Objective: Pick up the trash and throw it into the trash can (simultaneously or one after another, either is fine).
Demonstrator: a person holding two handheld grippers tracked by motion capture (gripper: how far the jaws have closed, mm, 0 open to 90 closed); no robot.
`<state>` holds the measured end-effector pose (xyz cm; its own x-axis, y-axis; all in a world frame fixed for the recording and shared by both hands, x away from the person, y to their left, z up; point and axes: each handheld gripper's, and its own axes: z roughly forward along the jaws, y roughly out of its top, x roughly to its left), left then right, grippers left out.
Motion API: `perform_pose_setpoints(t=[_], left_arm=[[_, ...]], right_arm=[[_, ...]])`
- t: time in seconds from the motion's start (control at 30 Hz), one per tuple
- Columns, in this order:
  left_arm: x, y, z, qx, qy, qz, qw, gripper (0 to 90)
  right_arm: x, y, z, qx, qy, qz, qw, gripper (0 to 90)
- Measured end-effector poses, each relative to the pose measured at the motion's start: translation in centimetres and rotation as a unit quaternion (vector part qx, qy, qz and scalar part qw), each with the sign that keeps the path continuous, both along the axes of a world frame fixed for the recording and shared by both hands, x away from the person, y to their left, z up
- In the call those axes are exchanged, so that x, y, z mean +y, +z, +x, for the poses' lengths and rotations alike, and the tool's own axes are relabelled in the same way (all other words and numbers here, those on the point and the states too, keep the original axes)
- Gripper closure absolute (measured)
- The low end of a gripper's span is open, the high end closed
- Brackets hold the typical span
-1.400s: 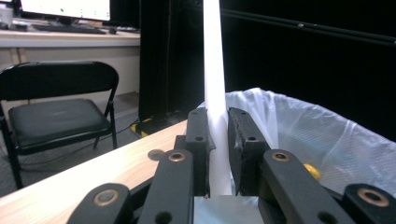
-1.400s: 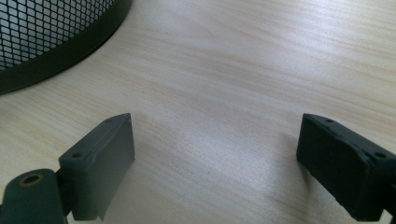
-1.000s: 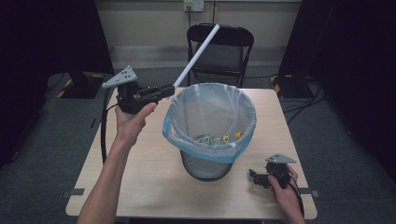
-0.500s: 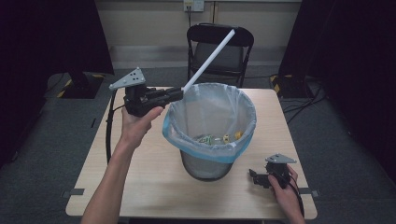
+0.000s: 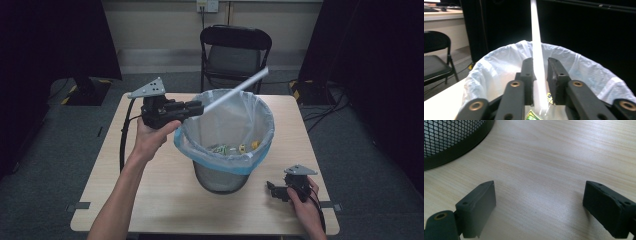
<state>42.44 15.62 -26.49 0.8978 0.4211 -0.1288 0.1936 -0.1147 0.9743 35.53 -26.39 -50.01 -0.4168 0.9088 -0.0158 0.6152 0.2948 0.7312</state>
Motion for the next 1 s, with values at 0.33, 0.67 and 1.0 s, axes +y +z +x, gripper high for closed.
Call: perform_pose_setpoints(t=[0.33, 0.67, 1.0], left_arm=[[0.1, -0.1, 0.4, -0.005, 0.026, 0.004, 0.9996, 35.6], [1.0, -0.2, 0.8, 0.009, 0.054, -0.015, 0.9984, 24.9], [2.9, -0.2, 1.0, 0.008, 0.075, -0.014, 0.9970, 23.5]], right_arm=[[0.0, 0.0, 0.0, 0.000, 0.000, 0.000, 1.0000, 10.4], [0.0, 0.0, 0.0, 0.000, 0.000, 0.000, 1.0000, 10.4], [0.0, 0.0, 0.0, 0.000, 0.000, 0.000, 1.0000, 10.4]])
